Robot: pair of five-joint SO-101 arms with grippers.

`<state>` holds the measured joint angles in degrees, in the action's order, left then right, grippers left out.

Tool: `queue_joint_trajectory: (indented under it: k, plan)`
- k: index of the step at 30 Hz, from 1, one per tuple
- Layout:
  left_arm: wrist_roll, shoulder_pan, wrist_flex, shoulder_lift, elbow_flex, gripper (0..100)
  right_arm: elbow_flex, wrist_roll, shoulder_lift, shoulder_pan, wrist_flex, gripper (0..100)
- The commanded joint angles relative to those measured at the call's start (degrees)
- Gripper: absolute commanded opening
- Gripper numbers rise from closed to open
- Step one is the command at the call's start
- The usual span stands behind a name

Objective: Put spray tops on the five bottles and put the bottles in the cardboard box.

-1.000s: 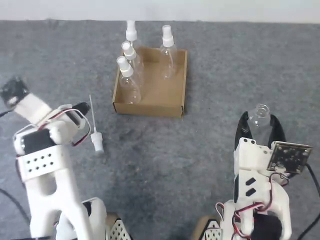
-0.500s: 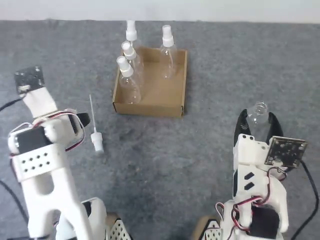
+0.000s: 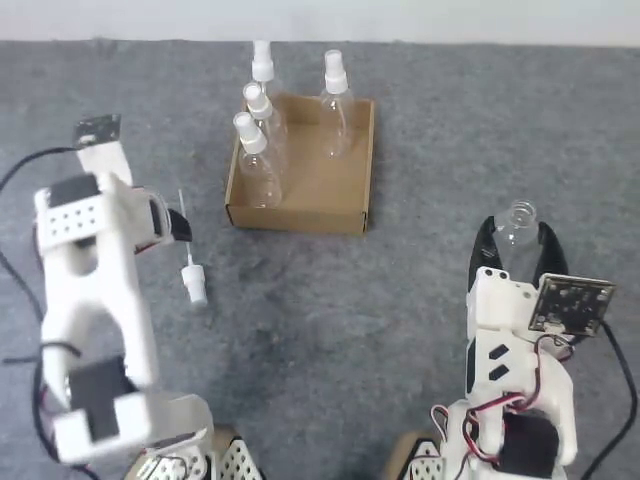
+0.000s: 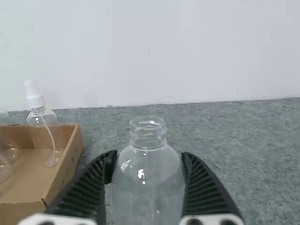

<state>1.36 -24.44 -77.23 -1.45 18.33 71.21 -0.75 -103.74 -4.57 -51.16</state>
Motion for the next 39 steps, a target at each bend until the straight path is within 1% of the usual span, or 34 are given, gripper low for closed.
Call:
queue_joint_trajectory:
  k: [1,5,7,14,28,29,33,37,39]
  plan:
    - [-0.7,0.18,-0.26,4.48,-8.31,25,-0.62,1.14,-0.22,0.4,1.27,3.4]
    - [-0.7,1.67,0.0,10.99,-13.67,17,-0.62,1.14,-0.22,0.4,1.27,3.4]
    - [-0.7,2.73,0.0,14.51,-15.87,15,-0.62,1.14,-0.22,0.4,1.19,3.4]
    - [-0.35,5.1,-0.26,24.09,-24.31,15,-0.62,1.14,-0.22,0.4,1.1,3.4]
    - [-0.26,4.57,-0.44,40.79,-35.65,14,-0.62,1.05,-0.22,0.4,1.1,3.4]
    - [-0.26,4.57,-1.05,40.97,-36.35,12,-0.62,1.05,-0.22,0.4,1.1,3.4]
    - [-0.26,2.9,-4.75,41.05,-39.69,1,-0.62,1.05,-0.22,0.4,1.1,3.4]
    - [-0.26,0.26,-9.49,41.05,-43.03,1,-0.62,1.05,-0.22,0.4,1.1,3.4]
    - [0.97,-1.32,-11.6,41.05,-44.7,1,-0.62,1.05,-0.22,0.4,1.1,3.4]
